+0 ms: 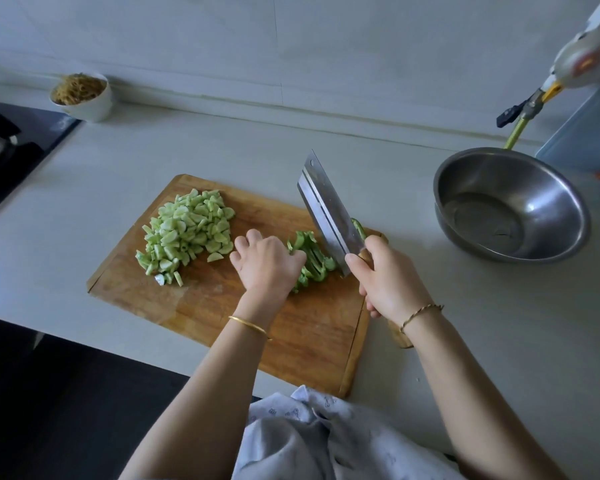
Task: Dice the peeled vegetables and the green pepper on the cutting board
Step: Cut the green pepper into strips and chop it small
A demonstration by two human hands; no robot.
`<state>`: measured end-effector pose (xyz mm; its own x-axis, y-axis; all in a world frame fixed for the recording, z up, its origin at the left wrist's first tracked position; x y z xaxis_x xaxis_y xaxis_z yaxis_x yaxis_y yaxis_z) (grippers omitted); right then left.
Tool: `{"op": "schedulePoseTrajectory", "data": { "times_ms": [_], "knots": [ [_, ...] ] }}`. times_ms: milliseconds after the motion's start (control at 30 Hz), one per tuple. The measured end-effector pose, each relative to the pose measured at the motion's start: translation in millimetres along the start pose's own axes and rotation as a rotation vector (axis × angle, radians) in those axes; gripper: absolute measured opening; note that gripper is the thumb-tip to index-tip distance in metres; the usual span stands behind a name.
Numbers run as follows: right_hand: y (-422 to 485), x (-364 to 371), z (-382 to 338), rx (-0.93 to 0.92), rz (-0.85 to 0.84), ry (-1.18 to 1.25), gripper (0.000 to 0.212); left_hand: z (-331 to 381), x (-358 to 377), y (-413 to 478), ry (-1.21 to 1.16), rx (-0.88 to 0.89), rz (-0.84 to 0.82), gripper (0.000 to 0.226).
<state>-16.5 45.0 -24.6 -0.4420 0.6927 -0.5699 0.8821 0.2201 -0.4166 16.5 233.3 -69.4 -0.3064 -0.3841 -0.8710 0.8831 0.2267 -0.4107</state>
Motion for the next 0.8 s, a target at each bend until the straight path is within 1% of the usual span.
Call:
{"op": "schedulePoseTrajectory", "data": {
  "times_ms": [100, 200, 300, 333, 400, 467, 500, 567, 667, 800],
  "knots": [
    [0, 5, -4, -0.014, -0.004, 0.0, 0.024, -34, -7, -8, -0.082, -0.092, 0.042, 0.039],
    [1, 13, -9, -0.031, -0.017, -0.002, 0.024, -54, -1, -11, -0.089, -0.182, 0.005, 0.041],
    [1, 20, -14, -0.047, -0.042, -0.023, 0.024, -55, 9, -10, -0.108, -0.167, -0.029, 0.042],
    [0, 22, -15, -0.049, -0.046, -0.031, 0.025, -55, 11, -11, -0.162, -0.161, -0.026, 0.048],
    [-1, 24, -16, -0.049, -0.047, -0.027, 0.025, -51, 14, -10, -0.277, -0.169, -0.027, 0.066],
    [-2, 25, -16, -0.05, -0.044, -0.023, 0.025, -43, 18, -8, -0.274, -0.182, -0.053, 0.081],
    [-3, 25, -17, -0.051, -0.041, -0.021, 0.026, -38, 21, -6, -0.244, -0.184, -0.074, 0.085],
    [-5, 25, -16, -0.05, -0.039, -0.018, 0.026, -31, 26, -2, -0.204, -0.168, -0.105, 0.084],
    [-8, 26, -13, -0.04, -0.038, -0.004, 0.027, -29, 29, 1, -0.181, -0.128, -0.107, 0.075],
    [-10, 28, -12, -0.046, -0.045, 0.022, 0.027, -30, 24, 4, -0.116, -0.059, -0.112, 0.072]
  ]
}}
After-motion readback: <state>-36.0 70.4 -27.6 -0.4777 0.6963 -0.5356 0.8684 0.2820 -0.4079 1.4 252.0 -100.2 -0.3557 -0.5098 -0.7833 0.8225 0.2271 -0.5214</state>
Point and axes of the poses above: each hand's wrist, its own y-axis towards the middle knuckle, its own x-axis out of the palm, z = x × y, the point moved 9 cm from there along y, towards the middle knuckle, and after that the axes turned 15 degrees about -z, right-handed, at the moved point
